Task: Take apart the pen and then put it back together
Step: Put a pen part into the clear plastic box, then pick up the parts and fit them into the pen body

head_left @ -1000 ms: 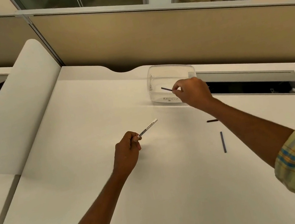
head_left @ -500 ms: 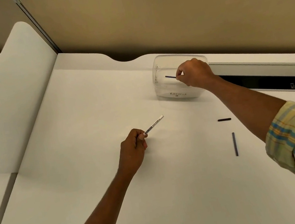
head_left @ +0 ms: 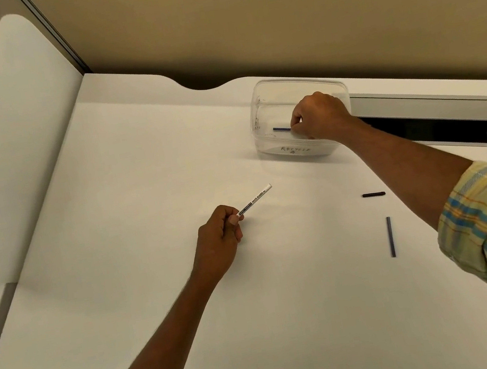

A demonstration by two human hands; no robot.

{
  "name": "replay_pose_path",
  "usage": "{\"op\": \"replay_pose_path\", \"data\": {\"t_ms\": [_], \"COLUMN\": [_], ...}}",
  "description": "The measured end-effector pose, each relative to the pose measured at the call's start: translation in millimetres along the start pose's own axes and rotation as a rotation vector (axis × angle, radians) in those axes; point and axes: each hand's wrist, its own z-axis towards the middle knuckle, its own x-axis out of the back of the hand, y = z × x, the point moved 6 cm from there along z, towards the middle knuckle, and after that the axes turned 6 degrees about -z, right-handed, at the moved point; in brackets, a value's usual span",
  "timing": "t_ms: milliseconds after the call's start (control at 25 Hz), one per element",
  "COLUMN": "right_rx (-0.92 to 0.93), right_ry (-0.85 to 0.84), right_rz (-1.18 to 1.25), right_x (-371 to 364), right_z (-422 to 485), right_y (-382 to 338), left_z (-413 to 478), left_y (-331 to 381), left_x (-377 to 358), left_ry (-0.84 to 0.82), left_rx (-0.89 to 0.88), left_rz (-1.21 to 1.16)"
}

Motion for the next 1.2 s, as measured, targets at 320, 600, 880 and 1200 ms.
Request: {"op": "replay_pose_path", "data": {"t_ms": [320, 600, 880, 1200], "right_rx": [-0.062, -0.141, -0.240, -0.423], "right_ry": [0.099, 0.265, 0.316, 0.169], "right_rz": [0.193, 0.332, 0.457, 0.482], "right_x": [31.3, 41.2, 4.2, -62.8], "right_z": [-33.1, -104.3, -187.7, -258.4], "right_y": [13.7, 39.8, 78.7, 121.4], "left_z": [-11.1, -36.6, -63.1, -84.9], "left_y": [12.1, 33.3, 50.6, 64.1], "left_x": [-2.1, -9.0, -20.7, -33.9], "left_ry": [-0.011, -0.044, -0.106, -0.147], "left_rx": [-0.046, -0.097, -0.086, -0.116], "left_rz": [0.002, 0.011, 0.034, 0.081]}}
